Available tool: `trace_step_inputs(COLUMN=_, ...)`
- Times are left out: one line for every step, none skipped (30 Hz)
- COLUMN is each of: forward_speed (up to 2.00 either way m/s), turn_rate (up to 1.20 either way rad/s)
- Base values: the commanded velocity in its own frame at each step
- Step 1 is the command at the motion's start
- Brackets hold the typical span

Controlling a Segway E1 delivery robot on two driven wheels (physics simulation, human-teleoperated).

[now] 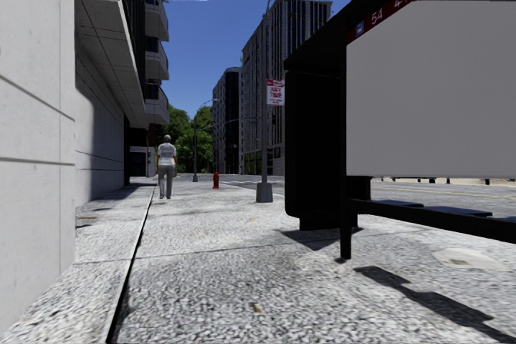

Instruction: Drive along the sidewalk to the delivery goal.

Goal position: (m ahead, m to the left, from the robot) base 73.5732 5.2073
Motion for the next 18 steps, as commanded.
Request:
trace_step_inputs(forward_speed=2.0, turn_rate=0.43)
trace_step_inputs(forward_speed=2.0, turn_rate=0.43)
trace_step_inputs(forward_speed=2.0, turn_rate=0.43)
trace_step_inputs(forward_speed=2.0, turn_rate=0.43)
trace_step_inputs(forward_speed=2.0, turn_rate=0.43)
trace_step_inputs(forward_speed=2.0, turn_rate=0.43)
trace_step_inputs(forward_speed=2.0, turn_rate=0.43)
trace_step_inputs(forward_speed=2.0, turn_rate=0.43)
trace_step_inputs(forward_speed=2.0, turn_rate=0.43)
trace_step_inputs(forward_speed=2.0, turn_rate=0.43)
trace_step_inputs(forward_speed=2.0, turn_rate=0.43)
trace_step_inputs(forward_speed=2.0, turn_rate=0.43)
trace_step_inputs(forward_speed=2.0, turn_rate=0.43)
trace_step_inputs(forward_speed=2.0, turn_rate=0.43)
trace_step_inputs(forward_speed=2.0, turn_rate=0.43)
trace_step_inputs(forward_speed=2.0, turn_rate=0.43)
trace_step_inputs(forward_speed=2.0, turn_rate=0.43)
trace_step_inputs(forward_speed=2.0, turn_rate=0.43)
